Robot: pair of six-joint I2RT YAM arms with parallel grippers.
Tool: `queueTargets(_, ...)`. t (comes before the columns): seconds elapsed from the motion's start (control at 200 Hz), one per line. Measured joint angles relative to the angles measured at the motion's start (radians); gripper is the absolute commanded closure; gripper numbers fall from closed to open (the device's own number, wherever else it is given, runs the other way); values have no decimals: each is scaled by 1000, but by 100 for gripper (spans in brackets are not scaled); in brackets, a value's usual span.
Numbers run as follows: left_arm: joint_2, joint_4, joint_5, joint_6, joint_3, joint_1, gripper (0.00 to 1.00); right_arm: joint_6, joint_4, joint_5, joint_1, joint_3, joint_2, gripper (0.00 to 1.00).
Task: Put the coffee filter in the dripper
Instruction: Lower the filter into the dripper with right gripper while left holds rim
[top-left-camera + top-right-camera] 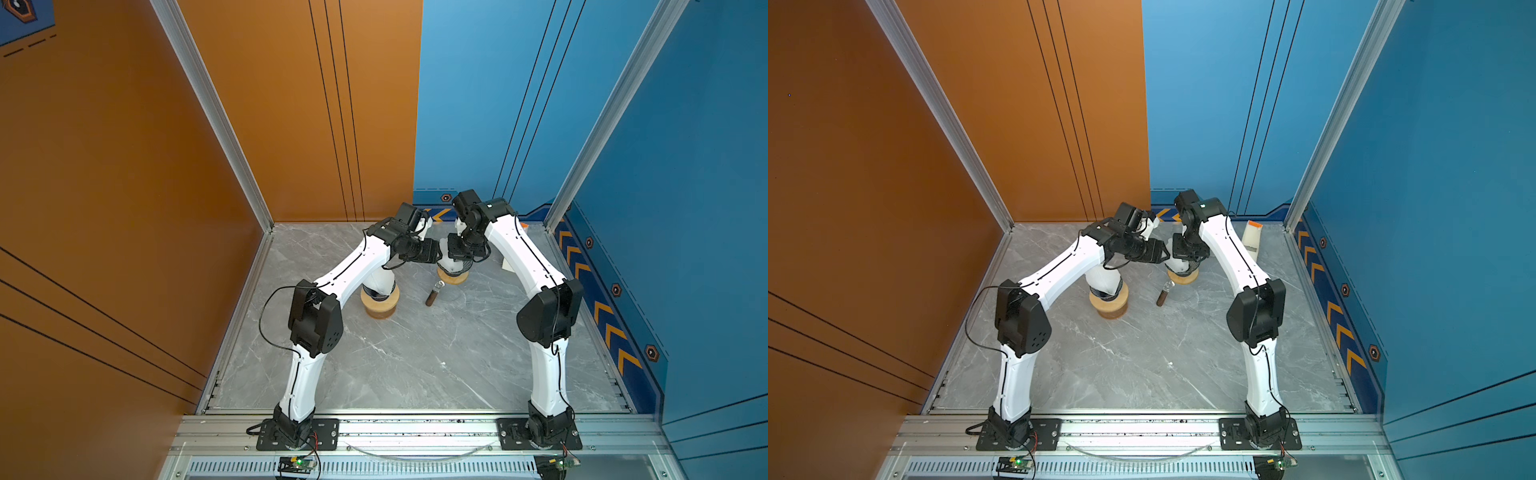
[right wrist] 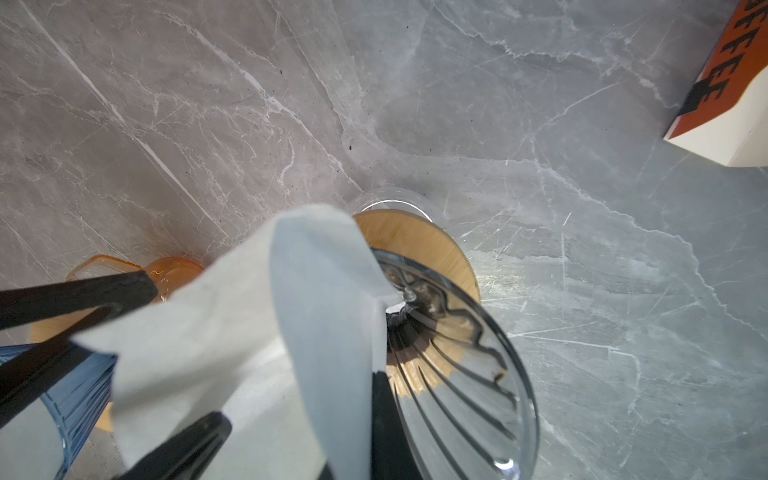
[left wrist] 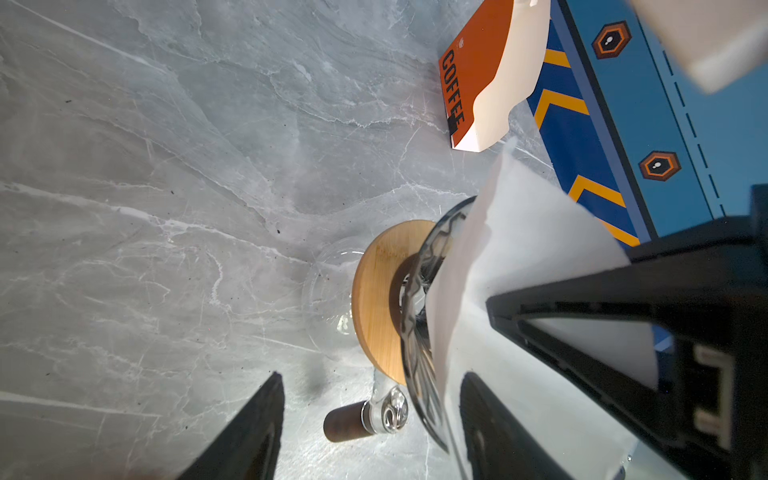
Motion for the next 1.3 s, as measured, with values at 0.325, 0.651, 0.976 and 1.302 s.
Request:
queueTargets(0.325,0,0,-1,-3,0,0,36,0,0,26,0,0,-31,81)
queueTargets(0.651,0,0,3,-4,0,0,38,0,0,92,-1,0,-83,78)
queueTargets(0.976,0,0,12,-7,0,0,40,0,0,131,-22,-48,-95,74)
queueTargets(1.302,8,-2,27,-15,19,-1,42,-8,12,137,-37,-107,-106,68)
